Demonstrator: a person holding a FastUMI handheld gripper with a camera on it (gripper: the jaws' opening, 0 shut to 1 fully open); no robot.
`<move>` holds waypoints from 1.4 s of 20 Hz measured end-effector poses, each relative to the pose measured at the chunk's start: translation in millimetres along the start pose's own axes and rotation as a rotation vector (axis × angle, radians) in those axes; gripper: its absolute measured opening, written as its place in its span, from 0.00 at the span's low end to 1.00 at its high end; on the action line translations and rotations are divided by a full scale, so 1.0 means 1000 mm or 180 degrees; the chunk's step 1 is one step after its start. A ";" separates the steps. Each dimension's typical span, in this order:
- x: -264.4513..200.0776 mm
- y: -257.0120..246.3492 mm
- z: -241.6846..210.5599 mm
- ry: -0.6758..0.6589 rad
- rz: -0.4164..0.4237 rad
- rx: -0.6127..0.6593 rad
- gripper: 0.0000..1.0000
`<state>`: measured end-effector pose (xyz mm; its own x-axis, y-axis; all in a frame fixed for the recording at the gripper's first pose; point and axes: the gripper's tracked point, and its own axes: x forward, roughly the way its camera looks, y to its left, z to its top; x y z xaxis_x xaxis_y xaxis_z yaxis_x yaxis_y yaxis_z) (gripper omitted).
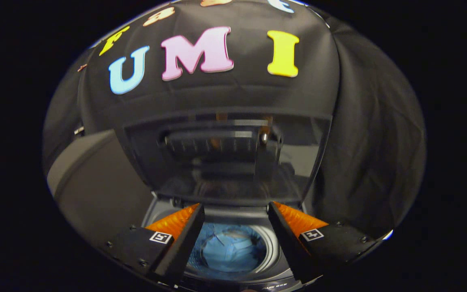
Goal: Put the clothes into the washing machine and then close the washing machine lid.
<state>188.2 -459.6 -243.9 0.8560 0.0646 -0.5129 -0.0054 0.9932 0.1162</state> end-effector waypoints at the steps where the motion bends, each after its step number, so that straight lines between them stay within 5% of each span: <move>1: -0.001 0.000 0.025 -0.0169 0.0017 0.0022 0.99; 7: 0.019 0.025 0.147 -0.0984 0.0121 -0.0073 0.98; 12: 0.085 0.023 0.105 -0.0349 -0.0002 -0.0151 0.99; 20: 0.075 0.027 0.104 -0.0525 0.0178 -0.0109 1.00; 28: 0.047 0.025 0.090 -0.0461 0.0032 -0.0105 0.99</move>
<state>275.2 -440.6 -188.8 0.9215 0.0624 -0.3834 -0.0294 0.9954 0.0914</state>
